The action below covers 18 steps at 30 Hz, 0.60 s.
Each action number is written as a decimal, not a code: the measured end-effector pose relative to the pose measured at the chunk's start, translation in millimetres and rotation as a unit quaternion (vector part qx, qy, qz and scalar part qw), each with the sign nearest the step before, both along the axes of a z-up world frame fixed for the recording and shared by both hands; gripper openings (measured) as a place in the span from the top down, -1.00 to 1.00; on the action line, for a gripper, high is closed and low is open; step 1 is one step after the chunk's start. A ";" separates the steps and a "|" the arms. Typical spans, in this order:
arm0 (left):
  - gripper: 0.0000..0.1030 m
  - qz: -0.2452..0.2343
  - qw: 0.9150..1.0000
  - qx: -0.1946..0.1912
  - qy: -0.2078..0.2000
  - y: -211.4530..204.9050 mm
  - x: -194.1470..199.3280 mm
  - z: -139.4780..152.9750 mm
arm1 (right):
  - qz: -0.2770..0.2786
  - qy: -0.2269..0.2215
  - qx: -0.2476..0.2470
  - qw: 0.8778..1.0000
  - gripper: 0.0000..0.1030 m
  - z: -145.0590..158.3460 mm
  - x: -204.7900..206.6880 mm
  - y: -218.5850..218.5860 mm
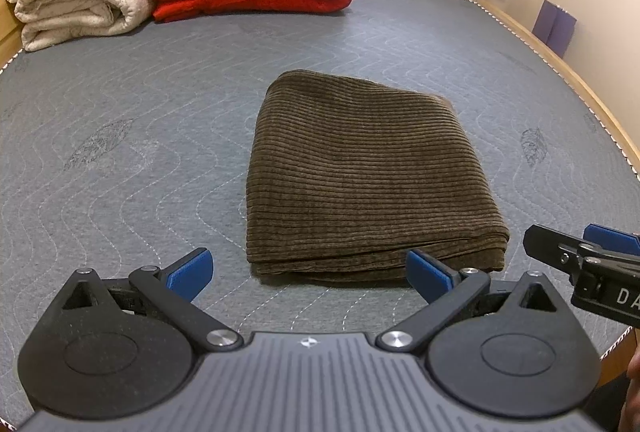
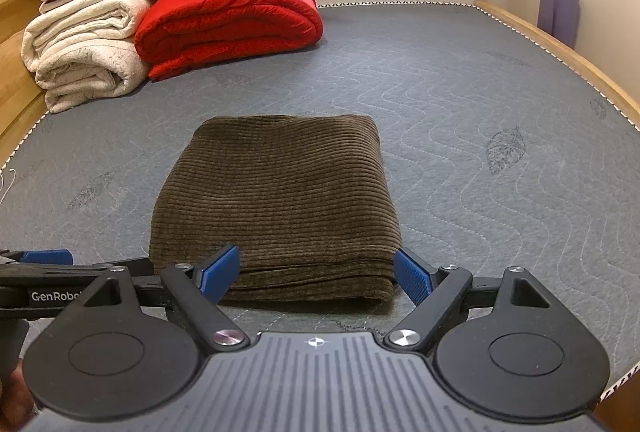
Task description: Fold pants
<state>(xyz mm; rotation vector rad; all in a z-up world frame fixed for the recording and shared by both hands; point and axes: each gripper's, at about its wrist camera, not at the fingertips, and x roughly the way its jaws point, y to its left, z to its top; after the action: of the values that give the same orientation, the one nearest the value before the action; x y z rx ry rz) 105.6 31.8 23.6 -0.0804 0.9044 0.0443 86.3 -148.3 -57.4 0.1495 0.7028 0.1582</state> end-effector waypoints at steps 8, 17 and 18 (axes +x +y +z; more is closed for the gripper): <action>-0.99 -0.003 1.000 0.002 -0.001 -0.6 -0.1 -0.6 | 0.000 0.002 0.000 1.000 -0.66 0.5 0.3 0.7; -0.99 -0.006 1.000 0.004 -0.001 -1.2 0.0 -1.4 | 0.002 0.002 -0.001 1.000 -0.66 0.5 0.8 0.1; -0.99 -0.006 1.000 0.003 -0.002 -1.1 -0.1 -1.5 | 0.002 0.003 -0.001 1.000 -0.66 0.5 0.9 0.2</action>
<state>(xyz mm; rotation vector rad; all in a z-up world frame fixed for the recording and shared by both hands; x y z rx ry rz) 105.4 30.6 22.1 -0.0685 0.9012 0.0358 87.1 -148.2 -56.8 0.1466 0.7083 0.1613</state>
